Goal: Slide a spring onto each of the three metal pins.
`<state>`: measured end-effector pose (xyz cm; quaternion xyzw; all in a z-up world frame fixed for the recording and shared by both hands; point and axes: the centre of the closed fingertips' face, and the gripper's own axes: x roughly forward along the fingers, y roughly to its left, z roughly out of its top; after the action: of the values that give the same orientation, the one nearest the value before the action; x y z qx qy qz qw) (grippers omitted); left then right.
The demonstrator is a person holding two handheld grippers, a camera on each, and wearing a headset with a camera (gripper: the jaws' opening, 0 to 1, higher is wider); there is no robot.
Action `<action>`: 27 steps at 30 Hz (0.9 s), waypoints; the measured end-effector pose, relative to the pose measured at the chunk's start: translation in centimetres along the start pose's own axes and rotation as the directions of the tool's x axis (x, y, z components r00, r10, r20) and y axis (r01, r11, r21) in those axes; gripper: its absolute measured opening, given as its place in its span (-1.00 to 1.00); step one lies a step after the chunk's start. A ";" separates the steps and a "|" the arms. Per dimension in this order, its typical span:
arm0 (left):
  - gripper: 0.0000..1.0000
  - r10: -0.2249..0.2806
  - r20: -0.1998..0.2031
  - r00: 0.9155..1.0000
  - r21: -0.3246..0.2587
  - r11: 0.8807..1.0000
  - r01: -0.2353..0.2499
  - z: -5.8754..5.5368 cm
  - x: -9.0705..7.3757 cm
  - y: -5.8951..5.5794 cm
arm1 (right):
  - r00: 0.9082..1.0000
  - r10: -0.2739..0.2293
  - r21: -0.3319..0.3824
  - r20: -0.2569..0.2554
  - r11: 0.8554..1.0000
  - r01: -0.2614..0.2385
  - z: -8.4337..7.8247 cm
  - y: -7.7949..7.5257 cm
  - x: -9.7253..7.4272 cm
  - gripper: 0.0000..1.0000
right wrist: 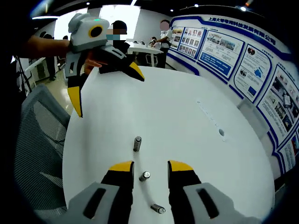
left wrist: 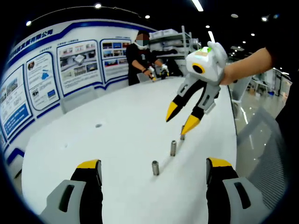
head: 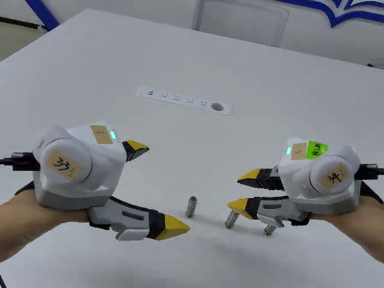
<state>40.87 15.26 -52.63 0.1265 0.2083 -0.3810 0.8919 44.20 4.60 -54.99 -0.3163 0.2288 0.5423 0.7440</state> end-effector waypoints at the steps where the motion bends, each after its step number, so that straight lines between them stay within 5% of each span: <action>1: 0.90 -0.005 -0.008 1.000 0.007 1.000 0.005 0.0 0.1 -0.1 | 1.000 -0.009 0.019 0.003 1.000 0.009 -0.4 -0.2 -0.5 -0.39; 3: 0.91 -0.012 -0.043 0.999 0.024 1.000 0.013 -0.4 0.5 -0.1 | 1.000 -0.018 0.049 0.006 0.999 0.017 -1.3 -0.5 -1.6 -0.36; 7: 0.94 -0.029 -0.036 0.999 0.018 0.999 0.030 0.0 0.6 -0.3 | 0.999 -0.037 0.111 0.012 0.993 0.036 -2.9 -1.1 -3.3 -0.29; 11: 0.97 -0.055 -0.015 0.998 -0.009 0.998 0.054 0.9 0.5 -0.3 | 0.994 -0.046 0.249 0.102 0.968 0.019 -2.8 -1.3 -4.9 -0.13; 15: 0.98 -0.054 -0.035 0.998 0.036 0.998 0.055 1.5 0.1 0.0 | 0.992 -0.055 0.253 0.113 0.967 0.024 -3.5 -1.5 -6.1 -0.03; 22: 1.00 -0.062 -0.036 0.997 0.021 0.998 0.063 2.0 -0.4 0.8 | 0.988 -0.063 0.292 0.143 0.956 0.019 -4.3 -1.8 -7.0 0.12; 27: 1.00 -0.065 -0.047 0.997 0.012 0.998 0.066 2.1 -0.4 1.1 | 0.964 -0.056 0.363 0.261 0.931 -0.044 -2.8 -1.2 -7.9 0.35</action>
<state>42.00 15.49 -50.51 0.1345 0.2304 -0.4084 0.8729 42.96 -2.91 -51.20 -0.0973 0.2224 0.5255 0.8154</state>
